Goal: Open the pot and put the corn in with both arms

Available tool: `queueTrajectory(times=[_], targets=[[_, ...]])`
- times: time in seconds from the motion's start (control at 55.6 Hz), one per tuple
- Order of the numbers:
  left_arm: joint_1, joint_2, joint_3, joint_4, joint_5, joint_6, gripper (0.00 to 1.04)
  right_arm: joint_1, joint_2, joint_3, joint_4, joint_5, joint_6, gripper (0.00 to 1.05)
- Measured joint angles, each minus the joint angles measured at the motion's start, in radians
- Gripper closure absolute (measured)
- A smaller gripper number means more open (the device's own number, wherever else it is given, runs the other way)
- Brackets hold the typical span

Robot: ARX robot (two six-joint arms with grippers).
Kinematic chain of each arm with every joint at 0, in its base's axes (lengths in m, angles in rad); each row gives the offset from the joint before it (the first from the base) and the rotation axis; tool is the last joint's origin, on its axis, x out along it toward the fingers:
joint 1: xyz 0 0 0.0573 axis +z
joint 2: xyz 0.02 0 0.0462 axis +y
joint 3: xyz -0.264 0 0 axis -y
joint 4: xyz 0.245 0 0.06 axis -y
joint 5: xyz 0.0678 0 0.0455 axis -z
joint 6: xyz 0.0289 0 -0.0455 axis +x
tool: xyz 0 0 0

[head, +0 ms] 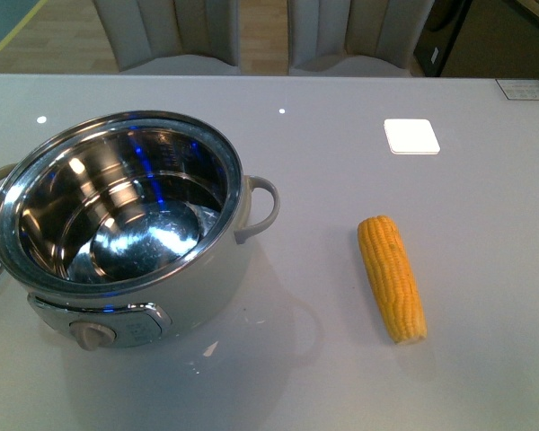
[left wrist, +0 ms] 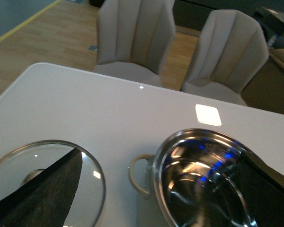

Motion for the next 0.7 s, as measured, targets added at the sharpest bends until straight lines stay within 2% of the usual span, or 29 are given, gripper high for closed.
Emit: queueTrajectory(times=[0.216,0.396,0.557,0.593,0.629,0.647,0.701], targets=[[-0.074,-0.158,-0.060,-0.077,0.055,0.011,0.07,0.000,0.000,0.000,0.000,0.000,0.000,0.09],[-0.081,-0.262,-0.086,-0.147,0.110,0.027,0.07,0.000,0.000,0.000,0.000,0.000,0.000,0.09],[-0.083,-0.315,-0.090,-0.162,0.116,0.035,0.07,0.000,0.000,0.000,0.000,0.000,0.000,0.09],[-0.097,-0.316,-0.099,-0.135,0.085,0.043,0.09,0.000,0.000,0.000,0.000,0.000,0.000,0.09],[-0.123,-0.323,-0.123,-0.069,-0.014,0.053,0.14,0.000,0.000,0.000,0.000,0.000,0.000,0.09],[-0.144,-0.332,-0.143,-0.024,-0.098,0.058,0.19,0.000,0.000,0.000,0.000,0.000,0.000,0.09],[-0.175,-0.339,-0.177,0.055,-0.201,0.065,0.27,0.000,0.000,0.000,0.000,0.000,0.000,0.09]])
